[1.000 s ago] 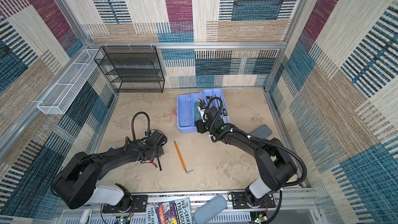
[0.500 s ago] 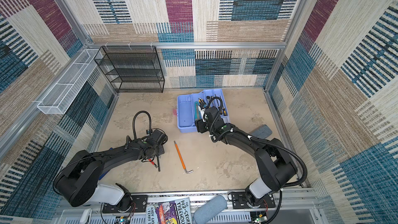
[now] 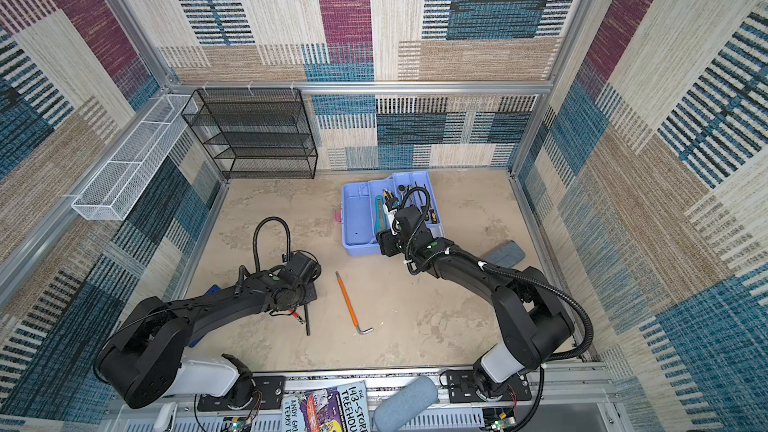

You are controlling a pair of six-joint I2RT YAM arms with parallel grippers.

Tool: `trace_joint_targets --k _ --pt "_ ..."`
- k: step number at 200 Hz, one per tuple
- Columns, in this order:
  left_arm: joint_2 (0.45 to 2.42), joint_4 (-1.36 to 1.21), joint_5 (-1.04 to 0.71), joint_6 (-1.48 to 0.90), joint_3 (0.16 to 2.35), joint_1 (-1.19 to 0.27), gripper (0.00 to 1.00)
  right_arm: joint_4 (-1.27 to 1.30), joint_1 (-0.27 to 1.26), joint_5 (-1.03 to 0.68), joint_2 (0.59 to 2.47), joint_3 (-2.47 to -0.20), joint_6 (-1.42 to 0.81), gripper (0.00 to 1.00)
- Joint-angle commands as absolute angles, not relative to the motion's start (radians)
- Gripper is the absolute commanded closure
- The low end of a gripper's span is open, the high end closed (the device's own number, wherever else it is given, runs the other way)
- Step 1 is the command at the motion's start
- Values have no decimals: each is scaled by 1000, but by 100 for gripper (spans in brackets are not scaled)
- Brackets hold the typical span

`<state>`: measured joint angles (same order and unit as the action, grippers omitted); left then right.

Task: Pack the tool kit
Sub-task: 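Lower the left gripper onto the black hex key while the right gripper lifts away, then grasp the black hex key with the left gripper and carry it over the box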

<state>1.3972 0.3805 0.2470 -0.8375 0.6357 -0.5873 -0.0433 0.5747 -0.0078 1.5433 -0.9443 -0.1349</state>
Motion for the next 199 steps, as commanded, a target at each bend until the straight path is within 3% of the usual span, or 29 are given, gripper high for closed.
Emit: trace_joint_targets --k 1,199 --pt "1394 374 230 -815 629 -588 95 -17 576 -8 1540 -945 -147 30" --pt "1268 385 245 -806 666 -589 97 0 575 0 1513 -921 -169 28"
